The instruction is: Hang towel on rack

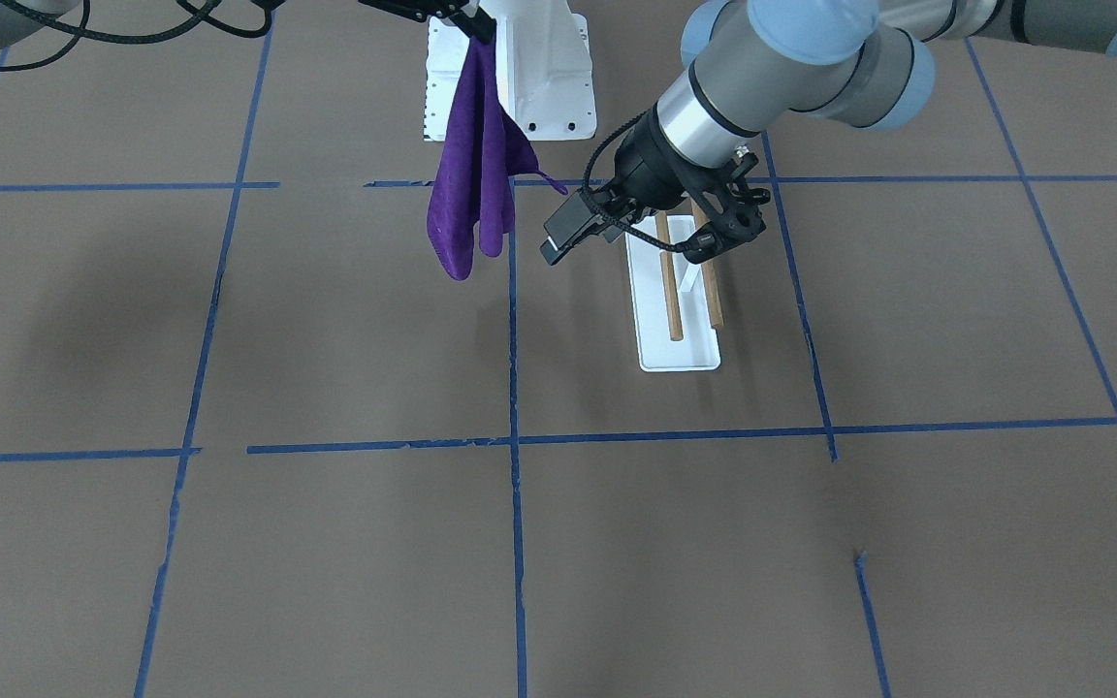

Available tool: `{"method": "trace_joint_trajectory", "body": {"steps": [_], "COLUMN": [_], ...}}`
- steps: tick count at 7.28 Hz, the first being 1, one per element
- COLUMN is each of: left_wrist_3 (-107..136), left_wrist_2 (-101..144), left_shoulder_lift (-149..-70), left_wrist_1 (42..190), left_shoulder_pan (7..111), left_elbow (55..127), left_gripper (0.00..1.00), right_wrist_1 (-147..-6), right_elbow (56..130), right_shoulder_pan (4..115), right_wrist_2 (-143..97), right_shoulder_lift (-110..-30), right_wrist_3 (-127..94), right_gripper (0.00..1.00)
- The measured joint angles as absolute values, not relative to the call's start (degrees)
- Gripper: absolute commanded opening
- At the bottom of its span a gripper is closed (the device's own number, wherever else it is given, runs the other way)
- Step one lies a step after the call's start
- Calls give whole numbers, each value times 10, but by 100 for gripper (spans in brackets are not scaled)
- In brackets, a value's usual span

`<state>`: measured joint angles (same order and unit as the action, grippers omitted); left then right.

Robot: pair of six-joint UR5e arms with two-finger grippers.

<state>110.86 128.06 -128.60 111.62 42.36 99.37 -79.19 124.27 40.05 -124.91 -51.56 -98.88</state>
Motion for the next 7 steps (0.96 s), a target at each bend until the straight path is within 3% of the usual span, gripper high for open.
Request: {"method": "trace_joint_trajectory", "body": {"steps": [7], "left_wrist_3": [1160], "left_wrist_2": [1272], "left_shoulder_lift": [-1324], "left_wrist_1": [1089], "left_shoulder_pan": [382], "left_elbow": [976], "left_gripper": [92], "right_wrist_1": [-790], "right_elbow": [1234], "right_shoulder_pan": [393], "right_wrist_2": [-1248], "right_shoulder_lift": [-483], "right_wrist_3": [-784], "right_gripper": [0]}}
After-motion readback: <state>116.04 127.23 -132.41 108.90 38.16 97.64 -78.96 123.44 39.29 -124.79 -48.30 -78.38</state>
